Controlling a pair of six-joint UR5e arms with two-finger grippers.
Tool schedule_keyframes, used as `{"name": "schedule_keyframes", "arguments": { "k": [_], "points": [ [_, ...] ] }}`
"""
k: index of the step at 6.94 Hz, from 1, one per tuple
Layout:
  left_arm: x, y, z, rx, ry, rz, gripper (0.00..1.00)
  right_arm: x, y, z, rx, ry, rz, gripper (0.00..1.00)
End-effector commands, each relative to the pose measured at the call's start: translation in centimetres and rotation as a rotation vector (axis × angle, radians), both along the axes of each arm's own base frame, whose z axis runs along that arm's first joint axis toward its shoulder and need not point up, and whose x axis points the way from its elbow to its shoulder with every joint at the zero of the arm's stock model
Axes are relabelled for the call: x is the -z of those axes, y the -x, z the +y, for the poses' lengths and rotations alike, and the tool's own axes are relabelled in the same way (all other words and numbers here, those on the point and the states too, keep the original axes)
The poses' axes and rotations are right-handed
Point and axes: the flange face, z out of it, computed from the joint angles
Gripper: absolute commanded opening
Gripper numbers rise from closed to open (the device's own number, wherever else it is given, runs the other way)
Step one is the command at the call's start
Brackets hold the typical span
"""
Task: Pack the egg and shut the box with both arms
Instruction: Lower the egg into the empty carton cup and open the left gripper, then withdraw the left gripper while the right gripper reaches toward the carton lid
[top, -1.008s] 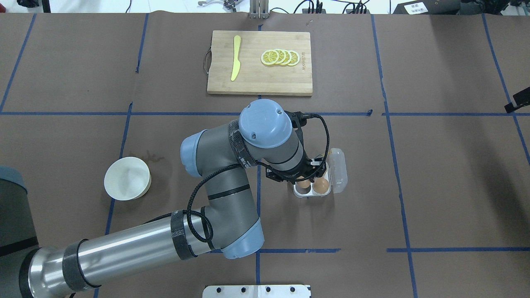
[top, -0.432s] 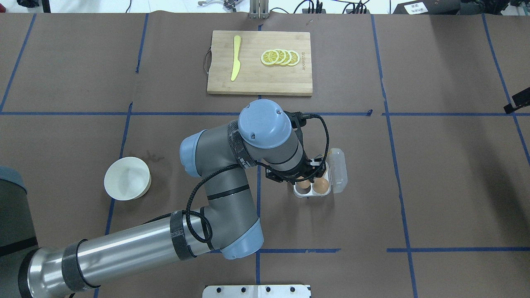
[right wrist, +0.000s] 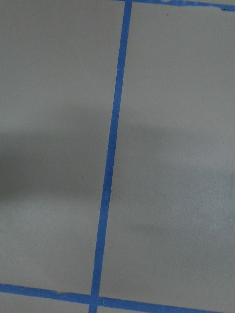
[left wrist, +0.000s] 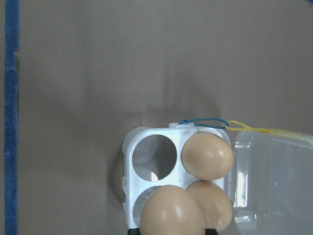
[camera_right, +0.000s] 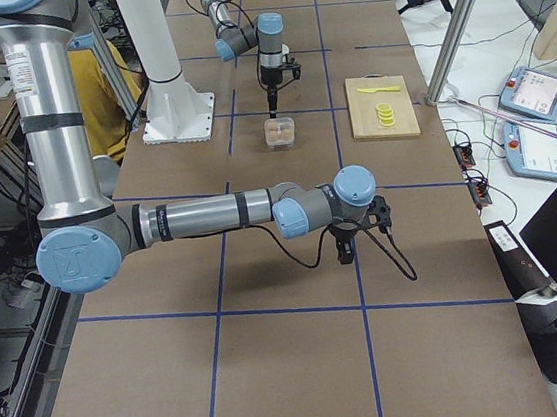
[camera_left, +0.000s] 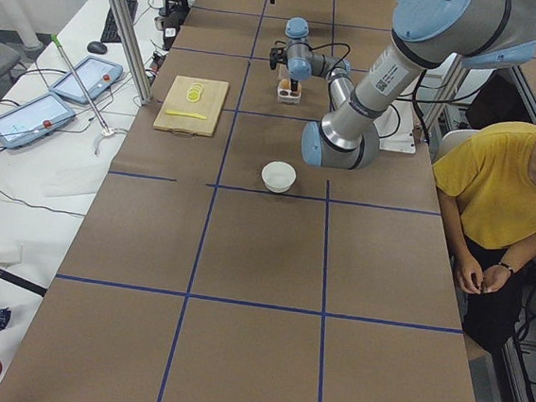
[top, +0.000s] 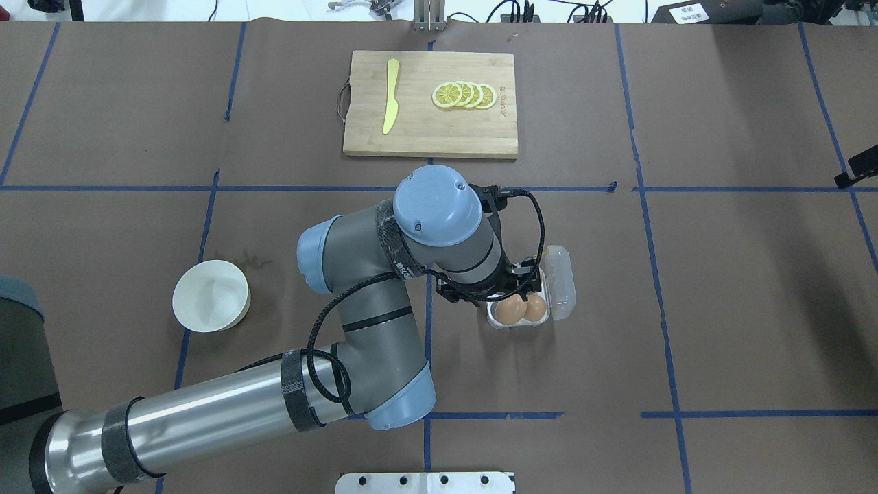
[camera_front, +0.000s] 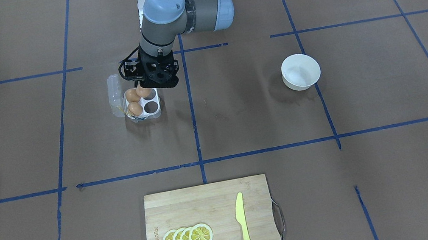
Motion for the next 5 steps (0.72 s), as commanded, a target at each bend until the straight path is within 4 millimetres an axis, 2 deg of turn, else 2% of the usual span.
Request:
{"name": "schedule_keyframes", "arguments": {
  "k": [1, 2, 3, 4, 5],
  "points": [
    [0.1, 0.0, 0.0, 0.000, -0.001, 0.001, 1.00, 0.0, 0.0, 0.0, 0.000, 0.000, -0.001, 1.00],
    [0.0, 0.0, 0.0, 0.000, -0.001, 0.001, 1.00, 0.2, 0.0, -0.1, -0.001, -0.002, -0.001, 1.00],
    [0.8, 0.9, 0.1, 0.002, -0.014, 0.016, 1.00, 0.7, 0.7, -0.1, 0.006, -0.003, -0.006, 1.00],
    [-1.7, 3.9, 0.3, 0.013, -0.020, 0.022, 1.00, 2.8, 3.8, 0.1, 0.009, -0.015, -0.025, 1.00],
    [-5.1, 9.3, -0.1, 0.031, -0.060, 0.030, 1.00, 4.7, 7.7, 0.7, -0.048, 0.024, -0.067, 1.00]
  ]
}}
